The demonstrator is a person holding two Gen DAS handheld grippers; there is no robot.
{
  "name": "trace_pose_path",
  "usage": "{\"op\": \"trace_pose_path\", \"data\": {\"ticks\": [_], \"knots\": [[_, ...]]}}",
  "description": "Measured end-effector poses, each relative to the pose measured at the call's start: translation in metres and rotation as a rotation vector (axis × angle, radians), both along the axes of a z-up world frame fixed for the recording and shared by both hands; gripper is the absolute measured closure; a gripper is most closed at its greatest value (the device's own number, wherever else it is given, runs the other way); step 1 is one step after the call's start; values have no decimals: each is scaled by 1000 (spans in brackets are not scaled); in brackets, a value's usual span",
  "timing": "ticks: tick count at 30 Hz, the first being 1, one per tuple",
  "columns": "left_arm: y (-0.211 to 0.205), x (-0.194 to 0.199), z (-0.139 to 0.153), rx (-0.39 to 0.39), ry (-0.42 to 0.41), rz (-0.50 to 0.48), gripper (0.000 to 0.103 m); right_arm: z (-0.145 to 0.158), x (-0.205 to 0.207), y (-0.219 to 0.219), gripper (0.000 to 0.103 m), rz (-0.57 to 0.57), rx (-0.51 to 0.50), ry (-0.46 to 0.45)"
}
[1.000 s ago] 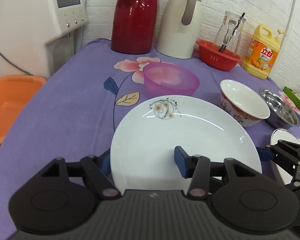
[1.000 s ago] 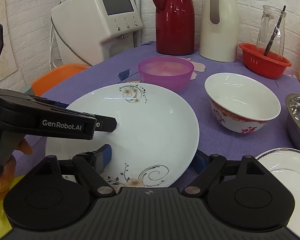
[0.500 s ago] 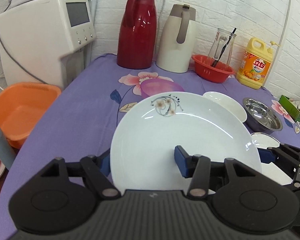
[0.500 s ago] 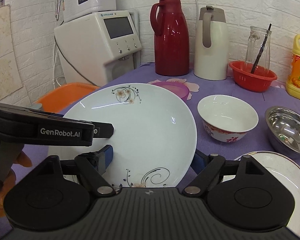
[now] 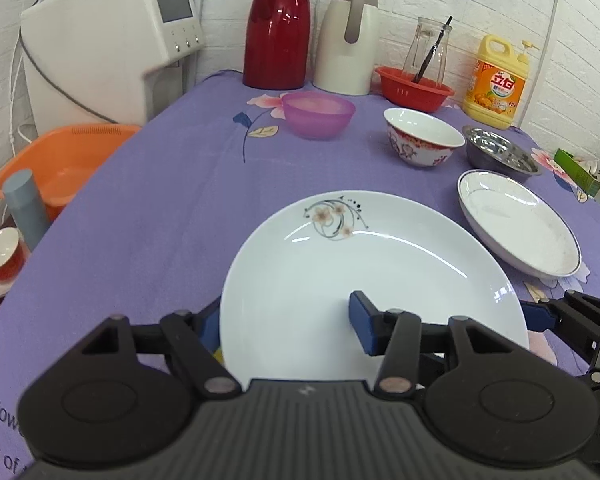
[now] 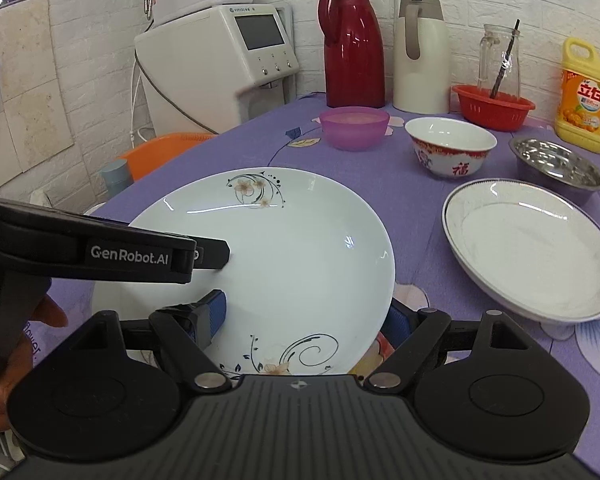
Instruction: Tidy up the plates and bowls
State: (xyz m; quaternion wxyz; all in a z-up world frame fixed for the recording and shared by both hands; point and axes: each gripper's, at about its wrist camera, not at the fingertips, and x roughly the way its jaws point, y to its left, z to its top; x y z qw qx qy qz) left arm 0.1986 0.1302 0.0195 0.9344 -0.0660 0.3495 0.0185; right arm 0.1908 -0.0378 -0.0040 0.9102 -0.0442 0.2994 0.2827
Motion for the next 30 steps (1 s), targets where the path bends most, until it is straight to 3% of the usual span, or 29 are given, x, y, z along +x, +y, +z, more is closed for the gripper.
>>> {"op": "trace_pose_path", "data": {"ticks": [5,8,11,15,18,24,30], "knots": [[3,-3,-11,-13,-10,-25,43,-9,-1,2,0,8,-6,3],[9,-4,-10,-64,-6,-28,39,-8,1,-5,0,2,47,14],[21,-12,-1,-129,-41,-15,35,0,-6,-19,0,-49,98,-37],[19,-24,23,-52,-135,6,32,9,-5,-39,0,-98,173,-52],[16,-20,33,-69,-163,-7,32,8,-3,-48,0,-114,192,-38],[-13,7,38,-74,-136,-82,32,18,6,-84,0,-207,199,-93],[-56,46,40,-129,-91,-147,32,22,46,-141,0,-364,138,-105]]}}
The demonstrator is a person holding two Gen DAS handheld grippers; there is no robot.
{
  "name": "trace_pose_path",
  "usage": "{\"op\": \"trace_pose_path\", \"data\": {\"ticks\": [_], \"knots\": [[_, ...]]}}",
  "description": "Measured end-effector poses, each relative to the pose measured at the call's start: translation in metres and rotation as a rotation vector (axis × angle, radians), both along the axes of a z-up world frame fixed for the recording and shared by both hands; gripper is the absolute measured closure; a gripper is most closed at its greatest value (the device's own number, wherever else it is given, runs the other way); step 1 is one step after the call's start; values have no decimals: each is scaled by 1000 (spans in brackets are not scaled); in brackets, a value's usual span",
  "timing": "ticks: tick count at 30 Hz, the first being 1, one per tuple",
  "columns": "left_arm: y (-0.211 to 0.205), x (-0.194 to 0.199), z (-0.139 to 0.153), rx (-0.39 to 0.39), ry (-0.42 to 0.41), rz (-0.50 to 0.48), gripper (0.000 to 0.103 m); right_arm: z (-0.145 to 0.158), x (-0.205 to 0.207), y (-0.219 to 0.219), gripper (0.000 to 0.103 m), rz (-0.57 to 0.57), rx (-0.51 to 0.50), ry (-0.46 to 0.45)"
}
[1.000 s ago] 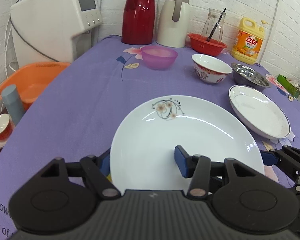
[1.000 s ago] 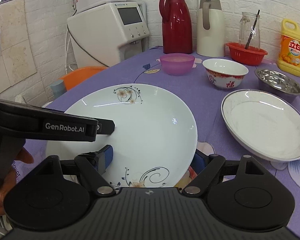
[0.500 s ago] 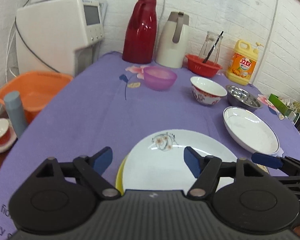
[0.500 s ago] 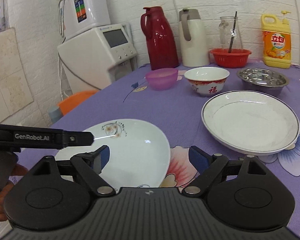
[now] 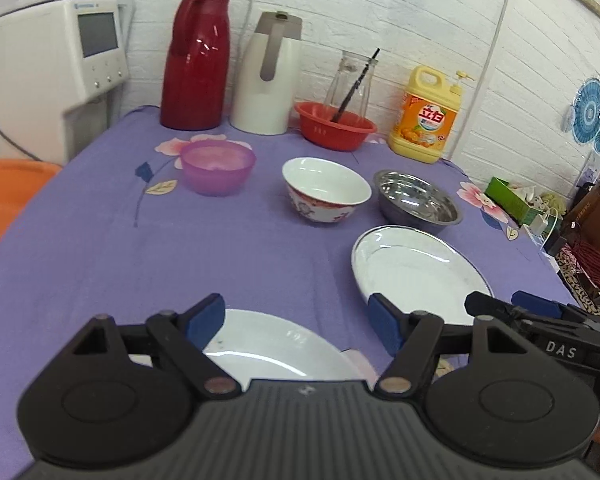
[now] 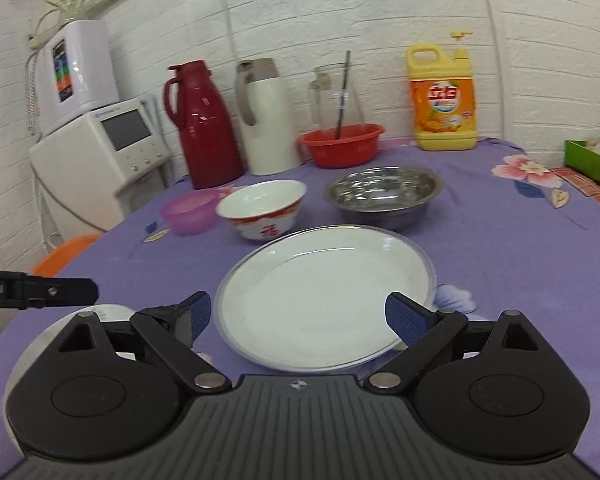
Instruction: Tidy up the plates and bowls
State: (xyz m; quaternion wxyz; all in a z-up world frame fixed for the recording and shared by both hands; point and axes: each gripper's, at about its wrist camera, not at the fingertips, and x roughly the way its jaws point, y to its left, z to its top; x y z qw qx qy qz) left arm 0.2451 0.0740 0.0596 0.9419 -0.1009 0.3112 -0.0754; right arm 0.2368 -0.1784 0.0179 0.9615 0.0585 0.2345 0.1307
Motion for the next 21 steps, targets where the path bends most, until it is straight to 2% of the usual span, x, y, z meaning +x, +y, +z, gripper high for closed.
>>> {"op": "trace_pose_path", "data": {"ticks": [5,7,17,21], "knots": [[-34,52,-9,-59,106,19,32,-8,61,-15,0,-14,-109,85],[-46,67,-14,-69,130,14,32,-14,72,-17,0,8,-116,105],[-89,107,-35,50,174,27,33,-32,73,-19,0,48,-99,151],[-94,115,-45,51,200,20,32,-34,73,-13,0,55,-138,141]]}}
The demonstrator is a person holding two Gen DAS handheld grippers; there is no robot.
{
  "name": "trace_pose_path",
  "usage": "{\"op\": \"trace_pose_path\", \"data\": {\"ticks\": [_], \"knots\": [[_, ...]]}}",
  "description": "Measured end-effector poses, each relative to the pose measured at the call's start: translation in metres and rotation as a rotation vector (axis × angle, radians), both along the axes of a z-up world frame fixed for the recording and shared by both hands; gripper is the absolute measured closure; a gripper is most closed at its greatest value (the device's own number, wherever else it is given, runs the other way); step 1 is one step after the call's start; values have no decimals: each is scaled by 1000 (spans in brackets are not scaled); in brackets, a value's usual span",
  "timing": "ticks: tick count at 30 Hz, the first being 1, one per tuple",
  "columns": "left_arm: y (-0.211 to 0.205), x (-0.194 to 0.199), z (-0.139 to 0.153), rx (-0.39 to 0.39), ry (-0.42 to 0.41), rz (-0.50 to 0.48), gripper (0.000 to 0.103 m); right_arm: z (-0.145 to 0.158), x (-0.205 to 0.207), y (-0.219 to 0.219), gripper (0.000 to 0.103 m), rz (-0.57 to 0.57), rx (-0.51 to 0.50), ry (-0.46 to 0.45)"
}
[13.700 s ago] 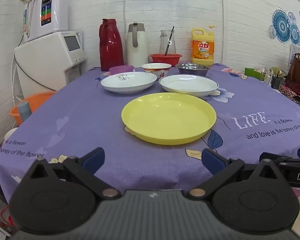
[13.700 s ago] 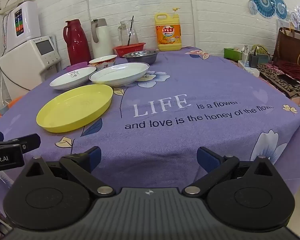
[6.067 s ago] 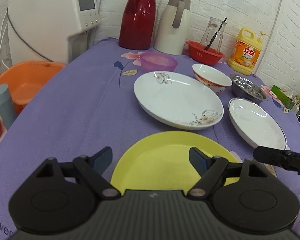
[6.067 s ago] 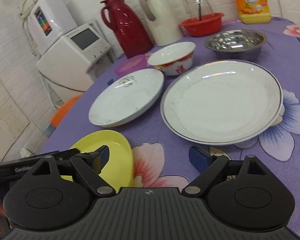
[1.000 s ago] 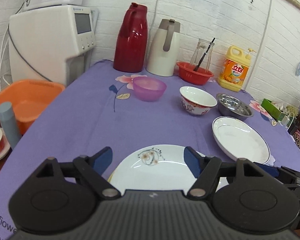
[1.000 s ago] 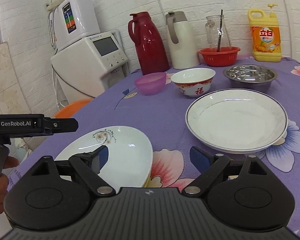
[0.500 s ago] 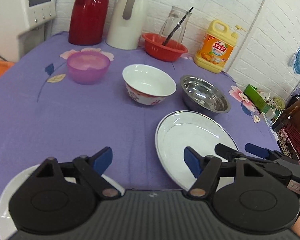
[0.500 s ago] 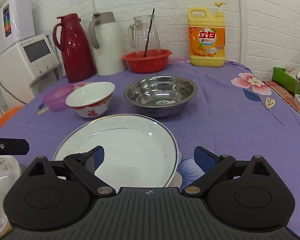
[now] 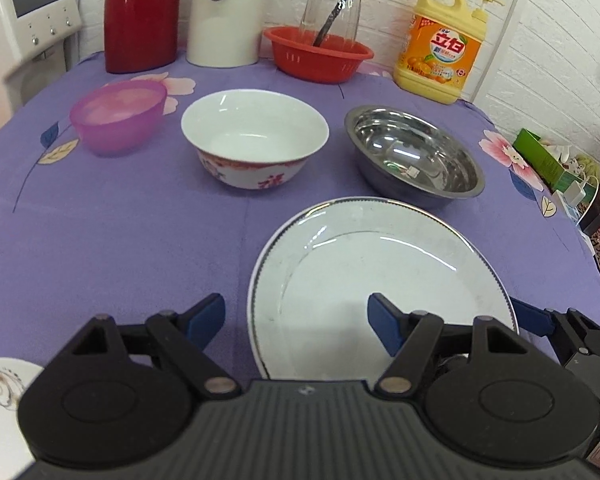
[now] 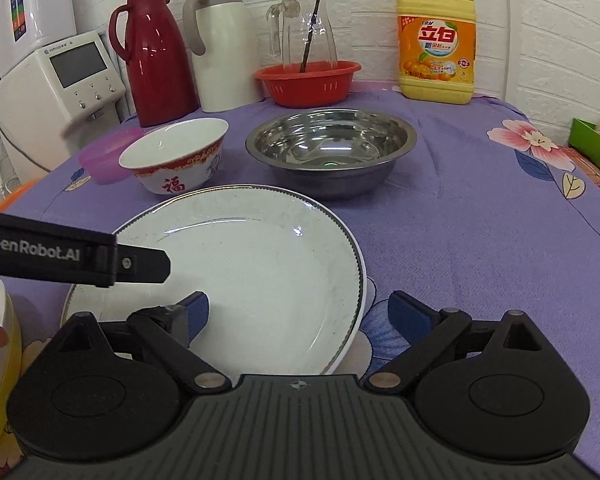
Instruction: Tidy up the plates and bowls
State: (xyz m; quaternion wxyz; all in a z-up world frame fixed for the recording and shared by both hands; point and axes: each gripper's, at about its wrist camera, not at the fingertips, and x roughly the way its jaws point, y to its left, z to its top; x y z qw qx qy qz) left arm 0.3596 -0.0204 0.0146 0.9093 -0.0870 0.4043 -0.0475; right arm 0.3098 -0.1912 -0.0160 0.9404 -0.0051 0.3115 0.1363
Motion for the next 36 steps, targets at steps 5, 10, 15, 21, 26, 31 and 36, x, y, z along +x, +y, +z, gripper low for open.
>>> {"op": "trace_pose_path", "data": {"ticks": [5,10,15,21,26,31,36], "knots": [[-9,3,-6,57,-2,-4,32,-1,-1,3,0,7,-22,-4],[-10,0,-6,64,-2,-14,32,-1,-4,-1,0,13,-22,0],[-17,-4,-7,84,-28,-35,35,-1,-7,1,0,8,-24,-4],[-24,-8,-8,87,-52,-44,38,-1,-9,4,0,38,-13,-17],[-25,-6,-7,85,-42,-33,42,0,-13,8,0,39,-2,-39],[-25,-7,0,81,-59,-43,42,4,-16,6,0,22,10,-64],[-29,-5,2,83,-62,-54,42,6,-17,5,0,6,7,-87]]}}
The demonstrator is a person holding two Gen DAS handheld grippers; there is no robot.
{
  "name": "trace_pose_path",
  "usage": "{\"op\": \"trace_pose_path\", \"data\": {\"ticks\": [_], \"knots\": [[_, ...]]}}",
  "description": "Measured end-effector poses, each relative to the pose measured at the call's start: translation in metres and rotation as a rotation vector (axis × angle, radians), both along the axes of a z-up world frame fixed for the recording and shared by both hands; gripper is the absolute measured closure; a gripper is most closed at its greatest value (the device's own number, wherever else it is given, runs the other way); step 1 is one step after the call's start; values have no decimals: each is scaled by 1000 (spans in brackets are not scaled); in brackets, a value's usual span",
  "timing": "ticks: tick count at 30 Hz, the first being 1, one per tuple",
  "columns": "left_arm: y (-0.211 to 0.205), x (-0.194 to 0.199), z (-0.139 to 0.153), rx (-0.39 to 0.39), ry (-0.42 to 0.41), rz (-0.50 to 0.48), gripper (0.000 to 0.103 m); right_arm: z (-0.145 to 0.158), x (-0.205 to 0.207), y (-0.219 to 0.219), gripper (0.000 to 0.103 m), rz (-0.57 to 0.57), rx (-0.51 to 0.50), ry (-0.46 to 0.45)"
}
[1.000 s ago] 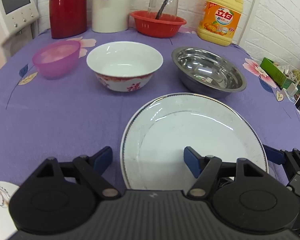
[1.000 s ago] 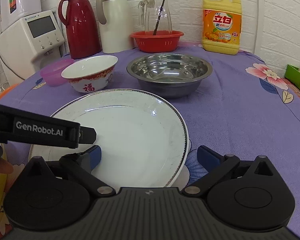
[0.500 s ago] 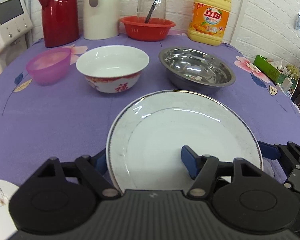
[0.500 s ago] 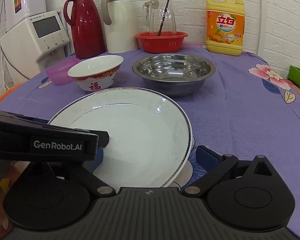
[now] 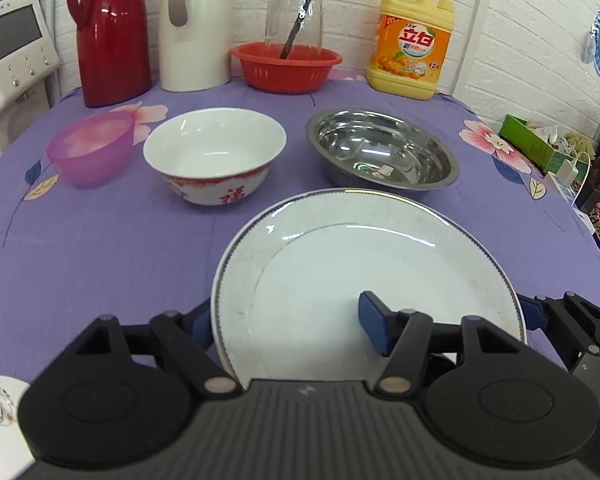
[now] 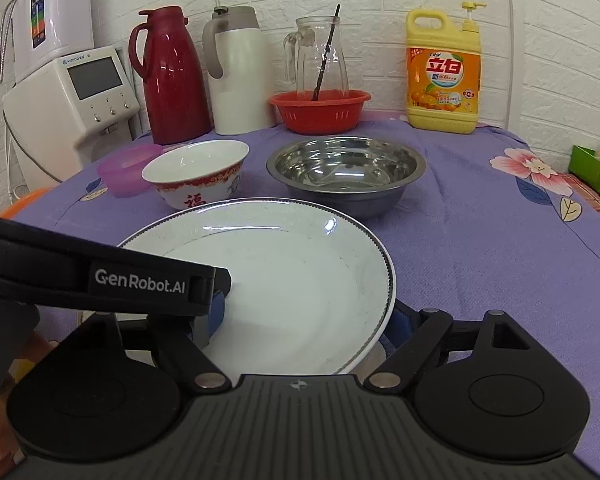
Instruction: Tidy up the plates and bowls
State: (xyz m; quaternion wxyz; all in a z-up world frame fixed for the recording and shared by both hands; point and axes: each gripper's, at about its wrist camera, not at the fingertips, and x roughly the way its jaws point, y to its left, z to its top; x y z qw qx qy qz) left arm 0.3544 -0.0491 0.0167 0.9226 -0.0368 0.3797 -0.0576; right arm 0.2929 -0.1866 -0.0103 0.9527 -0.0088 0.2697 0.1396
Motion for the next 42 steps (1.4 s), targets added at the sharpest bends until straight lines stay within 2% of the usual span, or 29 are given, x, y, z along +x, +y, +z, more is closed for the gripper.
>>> {"op": "trace_pose_path", "data": {"ticks": [4,11,17,21,27,32,35,42], "knots": [[2,-4,3,-7,-15,9,42,1,-1,0,0,2,13,-5],[17,-24,23,-26,-57,20,42,17,-18,12,0,31,-7,-82],[52,-63,37,-55,-91,47,42,32,-50,39,0,58,4,-108],[87,-104,44,-59,-113,85,42,36,-82,69,0,92,24,-119],[138,-152,36,-29,-112,185,42,30,-114,121,0,199,4,-101],[170,-174,22,-52,-90,234,42,22,-124,153,0,264,-39,-74],[177,-180,17,-67,-98,218,42,15,-125,159,0,261,-38,-48],[177,-182,11,-61,-125,169,40,12,-130,160,0,254,-58,-58]]}}
